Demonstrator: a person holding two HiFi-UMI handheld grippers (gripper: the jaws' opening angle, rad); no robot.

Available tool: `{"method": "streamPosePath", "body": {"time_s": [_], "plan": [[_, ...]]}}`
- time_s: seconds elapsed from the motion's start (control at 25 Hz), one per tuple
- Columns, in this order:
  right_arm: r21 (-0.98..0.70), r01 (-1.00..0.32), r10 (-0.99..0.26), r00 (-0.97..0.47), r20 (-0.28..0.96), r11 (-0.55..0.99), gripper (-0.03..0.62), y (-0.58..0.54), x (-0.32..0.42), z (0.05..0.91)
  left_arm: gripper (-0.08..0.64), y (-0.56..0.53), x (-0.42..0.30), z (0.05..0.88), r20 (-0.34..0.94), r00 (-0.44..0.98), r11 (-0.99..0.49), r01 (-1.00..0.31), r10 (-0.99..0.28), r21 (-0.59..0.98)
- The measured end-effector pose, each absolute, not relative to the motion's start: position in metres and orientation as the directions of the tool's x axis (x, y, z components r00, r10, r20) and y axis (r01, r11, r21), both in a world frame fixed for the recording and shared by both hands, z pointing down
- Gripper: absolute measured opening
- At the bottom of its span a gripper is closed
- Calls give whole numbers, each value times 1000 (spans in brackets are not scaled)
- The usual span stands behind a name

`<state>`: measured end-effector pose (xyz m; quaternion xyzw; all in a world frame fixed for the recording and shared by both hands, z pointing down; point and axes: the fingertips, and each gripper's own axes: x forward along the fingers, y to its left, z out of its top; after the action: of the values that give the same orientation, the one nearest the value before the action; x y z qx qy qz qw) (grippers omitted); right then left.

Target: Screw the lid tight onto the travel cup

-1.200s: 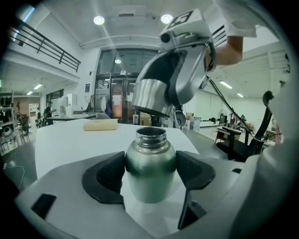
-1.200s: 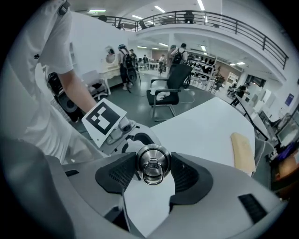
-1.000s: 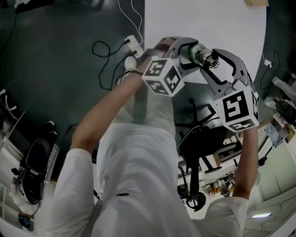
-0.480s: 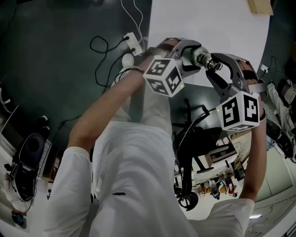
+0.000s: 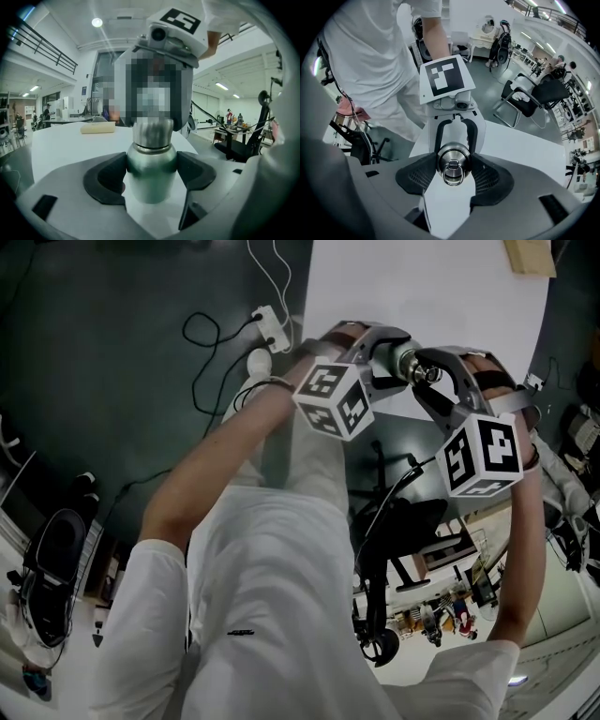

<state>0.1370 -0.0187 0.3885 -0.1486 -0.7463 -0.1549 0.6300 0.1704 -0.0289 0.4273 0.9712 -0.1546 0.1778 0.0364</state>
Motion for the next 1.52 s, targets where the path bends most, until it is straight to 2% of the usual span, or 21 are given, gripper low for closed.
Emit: {"method": "streamPosePath", "body": {"time_s": [0.16,0.36,0.64,0.88,1.04,1.12,1.24,1.52], "plan": [[-3,372,61,-144,988,928,229,-21,137,389,319,-31,171,426,353,888,-948,-319,-294,14],[-28,189,66,-198,978,982,229,-21,134,386,321,-28,171,424,351,888,-947,-322,-297,12],[-22,-141,-19,-282,959,990,229,-27,131,390,322,-26,168,429,347,888,-945,-326,-302,11],[-17,-416,-120,-299,947,909,229,-37,132,393,321,-30,166,433,345,888,-945,-328,-304,12],[-11,-541,-178,-296,938,841,230,-40,134,391,322,-30,166,431,347,888,-945,-326,-302,12],[-15,-573,-196,-304,932,820,230,-39,133,393,322,-30,166,432,346,888,-945,-326,-302,12],[-6,-554,-208,-323,923,832,258,-38,131,389,322,-29,167,431,345,889,-945,-327,-302,13],[20,-363,-148,-329,933,932,264,-31,129,360,322,-26,167,430,344,889,-946,-325,-301,15]]}}
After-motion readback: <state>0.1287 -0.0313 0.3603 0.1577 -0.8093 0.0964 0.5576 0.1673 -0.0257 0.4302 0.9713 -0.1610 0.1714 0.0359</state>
